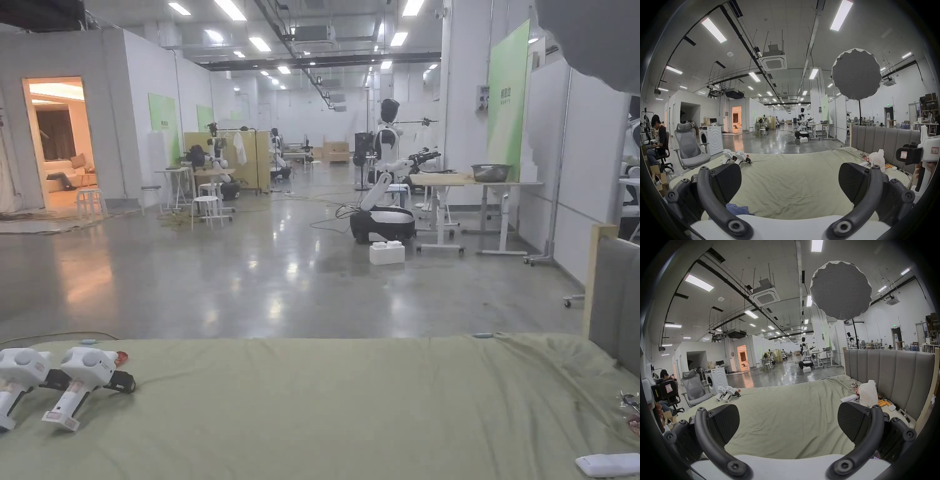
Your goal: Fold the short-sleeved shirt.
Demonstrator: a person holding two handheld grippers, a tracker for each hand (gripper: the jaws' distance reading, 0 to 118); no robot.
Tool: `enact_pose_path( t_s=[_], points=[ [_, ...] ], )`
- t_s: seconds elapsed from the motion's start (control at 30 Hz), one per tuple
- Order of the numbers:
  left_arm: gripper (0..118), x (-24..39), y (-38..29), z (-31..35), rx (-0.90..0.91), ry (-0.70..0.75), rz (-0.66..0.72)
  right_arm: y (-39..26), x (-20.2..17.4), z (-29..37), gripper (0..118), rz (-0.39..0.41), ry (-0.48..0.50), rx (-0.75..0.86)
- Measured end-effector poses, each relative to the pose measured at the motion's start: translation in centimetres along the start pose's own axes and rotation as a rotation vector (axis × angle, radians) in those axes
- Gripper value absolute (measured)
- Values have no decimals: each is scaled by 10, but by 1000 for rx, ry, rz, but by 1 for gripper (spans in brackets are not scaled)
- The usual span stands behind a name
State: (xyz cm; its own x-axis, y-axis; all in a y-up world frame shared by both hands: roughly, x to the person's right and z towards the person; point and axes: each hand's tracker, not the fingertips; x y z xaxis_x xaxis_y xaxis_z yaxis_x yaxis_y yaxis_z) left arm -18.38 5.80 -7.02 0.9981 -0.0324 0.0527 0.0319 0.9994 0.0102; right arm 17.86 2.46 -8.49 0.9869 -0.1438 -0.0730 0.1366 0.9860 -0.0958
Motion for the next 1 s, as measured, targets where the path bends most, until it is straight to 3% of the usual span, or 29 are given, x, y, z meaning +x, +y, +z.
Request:
enact_pose_path(
  t_s=[0.5, 0.63, 0.8, 0.9, 1.0],
  points=[
    [118, -1, 0, -4, -21, 2, 29, -1, -6, -4, 118, 35, -24, -31],
    [118, -1, 0, -5, -39, 18, 34, 2, -4, -9, 118, -98, -111, -53],
    [118, -3, -1, -7, -64, 22, 51, 9, -3, -10, 118, -160, -113, -115],
    [118, -4, 0, -8, -70, 21, 63, 17, -9, -14, 118, -261, -163, -254],
    [118, -2, 0, -8, -75, 11, 64, 18, -9, -14, 118, -366, -142, -287]
  ],
)
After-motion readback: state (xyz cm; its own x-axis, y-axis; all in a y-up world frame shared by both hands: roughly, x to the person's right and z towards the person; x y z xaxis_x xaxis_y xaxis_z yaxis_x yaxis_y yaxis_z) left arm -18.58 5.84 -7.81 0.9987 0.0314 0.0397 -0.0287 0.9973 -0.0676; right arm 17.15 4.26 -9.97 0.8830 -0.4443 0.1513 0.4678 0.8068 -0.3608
